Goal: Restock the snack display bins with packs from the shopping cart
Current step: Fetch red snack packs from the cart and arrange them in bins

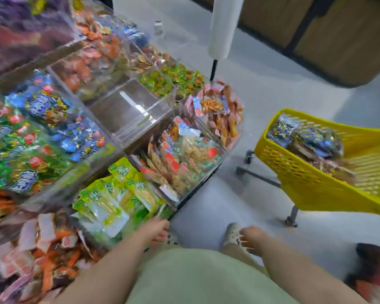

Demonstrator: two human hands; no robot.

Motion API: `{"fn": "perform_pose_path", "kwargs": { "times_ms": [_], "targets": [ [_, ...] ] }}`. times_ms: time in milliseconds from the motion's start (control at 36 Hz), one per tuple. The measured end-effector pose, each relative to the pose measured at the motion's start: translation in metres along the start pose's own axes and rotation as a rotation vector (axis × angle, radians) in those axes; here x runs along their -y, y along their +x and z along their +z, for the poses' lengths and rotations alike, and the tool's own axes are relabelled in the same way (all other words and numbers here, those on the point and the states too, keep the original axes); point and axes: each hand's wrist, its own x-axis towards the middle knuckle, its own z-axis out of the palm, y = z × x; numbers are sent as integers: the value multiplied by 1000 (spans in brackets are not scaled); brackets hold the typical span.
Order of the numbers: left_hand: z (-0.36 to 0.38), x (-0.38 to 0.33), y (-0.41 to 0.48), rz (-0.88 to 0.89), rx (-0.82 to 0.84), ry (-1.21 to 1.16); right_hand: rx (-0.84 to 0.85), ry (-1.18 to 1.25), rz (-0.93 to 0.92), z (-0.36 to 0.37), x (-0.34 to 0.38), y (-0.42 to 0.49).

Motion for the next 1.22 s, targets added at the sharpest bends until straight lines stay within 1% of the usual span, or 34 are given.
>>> {"fn": "perform_pose_path", "kwargs": {
  "times_ms": [56,111,167,250,389,472,556,611,722,861,972,1111,1222],
  "targets": [
    [17,1,5,-9,-16,93,-27,34,74,-18,-35,3],
    [34,-5,8,-5,-82,167,-32,97,98,-38,-59,8],
    [52,-13,11,-3,-114,163,-19,171,102,-63,-72,12],
    [84,-32,14,-18,-78,127,-48,261,81,-104,-75,16],
    [150,-77,25,76,-77,324,-105,333,2,-179,-72,28],
    [187,-101,33,150,-44,375,-139,387,-23,-215,-76,32],
    [218,-120,36,207,-50,455,-162,428,-13,-235,-83,35],
    [232,-130,40,230,-58,503,-142,495,27,-239,-91,37],
    [245,-150,50,221,-65,551,-101,585,69,-239,-97,43],
    [254,-187,67,153,-44,580,-119,665,94,-251,-85,60],
    [265,-235,82,135,-31,633,-144,707,78,-275,-55,70],
    [289,-310,94,177,4,705,-129,689,109,-313,-5,78],
    [311,-365,103,223,50,689,-204,644,2,-343,31,93]
  ]
}}
